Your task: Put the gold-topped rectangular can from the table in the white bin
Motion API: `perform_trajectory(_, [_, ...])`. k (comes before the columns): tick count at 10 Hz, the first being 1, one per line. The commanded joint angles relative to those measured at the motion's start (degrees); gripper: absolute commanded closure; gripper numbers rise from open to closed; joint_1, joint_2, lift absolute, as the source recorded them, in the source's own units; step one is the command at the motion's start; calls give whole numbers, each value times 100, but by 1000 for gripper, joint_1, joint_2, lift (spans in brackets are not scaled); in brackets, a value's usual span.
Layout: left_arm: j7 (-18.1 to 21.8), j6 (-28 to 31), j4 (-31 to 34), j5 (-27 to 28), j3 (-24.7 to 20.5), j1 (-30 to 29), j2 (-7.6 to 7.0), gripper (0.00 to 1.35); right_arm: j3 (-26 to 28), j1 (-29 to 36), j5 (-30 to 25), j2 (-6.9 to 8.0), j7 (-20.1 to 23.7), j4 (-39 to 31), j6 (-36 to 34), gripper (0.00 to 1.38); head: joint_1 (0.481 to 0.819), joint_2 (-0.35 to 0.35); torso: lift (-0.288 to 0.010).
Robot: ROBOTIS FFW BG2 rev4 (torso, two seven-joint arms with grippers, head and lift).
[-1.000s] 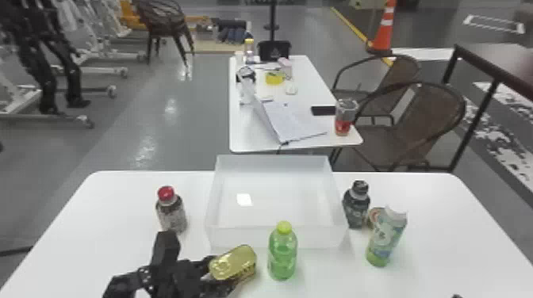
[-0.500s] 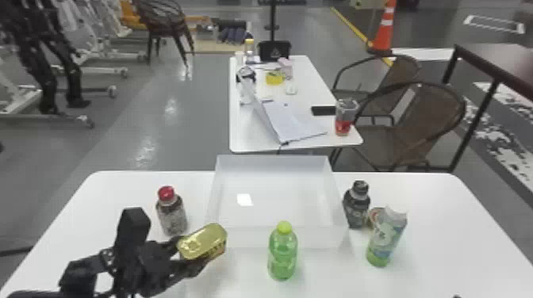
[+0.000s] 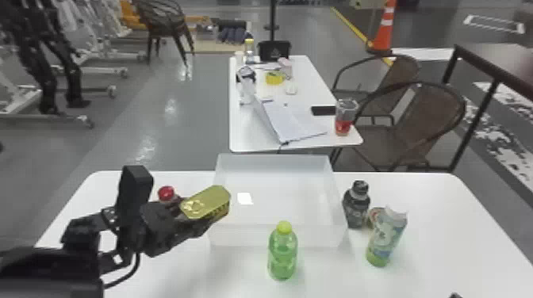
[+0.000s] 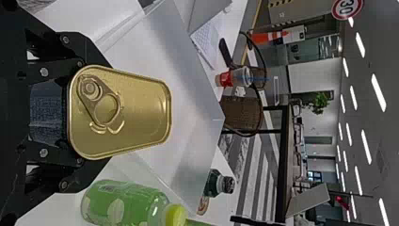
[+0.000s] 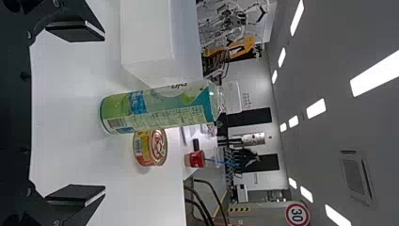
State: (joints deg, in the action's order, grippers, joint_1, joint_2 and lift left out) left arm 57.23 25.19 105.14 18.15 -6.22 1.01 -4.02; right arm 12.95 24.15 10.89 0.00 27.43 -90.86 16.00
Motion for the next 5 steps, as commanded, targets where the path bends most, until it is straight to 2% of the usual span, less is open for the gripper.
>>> perform_trajectory(1, [-37, -137, -161, -66, 78, 215, -2, 1231, -3, -25, -17, 5, 8, 42, 0, 150, 549, 0, -100])
perform_trajectory(5, [-160, -1332, -1927, -602, 596, 1085, 86, 1231, -3, -130, -17, 5, 96, 148, 0, 150, 549, 0, -100])
